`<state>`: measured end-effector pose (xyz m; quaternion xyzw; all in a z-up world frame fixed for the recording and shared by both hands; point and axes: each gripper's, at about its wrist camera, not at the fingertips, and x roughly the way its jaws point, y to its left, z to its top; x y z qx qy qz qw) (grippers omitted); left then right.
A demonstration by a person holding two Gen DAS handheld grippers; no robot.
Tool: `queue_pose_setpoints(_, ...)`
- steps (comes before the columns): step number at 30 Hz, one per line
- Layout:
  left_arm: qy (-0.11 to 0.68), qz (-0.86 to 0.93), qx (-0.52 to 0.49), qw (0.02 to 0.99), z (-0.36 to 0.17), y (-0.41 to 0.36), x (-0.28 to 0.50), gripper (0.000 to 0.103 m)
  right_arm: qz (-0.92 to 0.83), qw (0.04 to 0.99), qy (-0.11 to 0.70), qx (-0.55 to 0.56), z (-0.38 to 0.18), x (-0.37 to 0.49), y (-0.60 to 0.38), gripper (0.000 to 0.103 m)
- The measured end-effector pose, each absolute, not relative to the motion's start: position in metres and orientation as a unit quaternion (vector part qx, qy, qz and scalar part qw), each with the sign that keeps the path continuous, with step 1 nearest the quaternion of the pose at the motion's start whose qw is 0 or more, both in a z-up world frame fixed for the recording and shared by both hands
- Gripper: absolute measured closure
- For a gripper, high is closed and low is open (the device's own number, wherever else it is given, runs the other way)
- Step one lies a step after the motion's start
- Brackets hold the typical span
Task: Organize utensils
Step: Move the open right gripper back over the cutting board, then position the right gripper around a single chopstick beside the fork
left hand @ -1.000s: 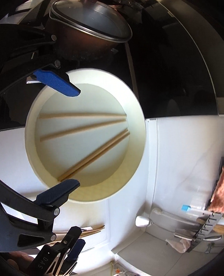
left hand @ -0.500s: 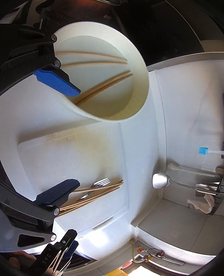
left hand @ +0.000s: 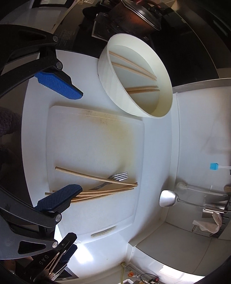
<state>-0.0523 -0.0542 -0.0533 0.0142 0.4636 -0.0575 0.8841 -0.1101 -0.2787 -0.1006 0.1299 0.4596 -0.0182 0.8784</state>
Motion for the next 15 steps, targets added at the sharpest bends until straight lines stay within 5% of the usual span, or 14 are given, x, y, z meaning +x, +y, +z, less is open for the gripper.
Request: queue_pose_setpoints(15,0.414,-0.067,0.013,0.908,-0.098,-0.066,-0.028,0.007,-0.013,0.894,0.423,0.146,-0.137,-0.063,-0.274,0.043)
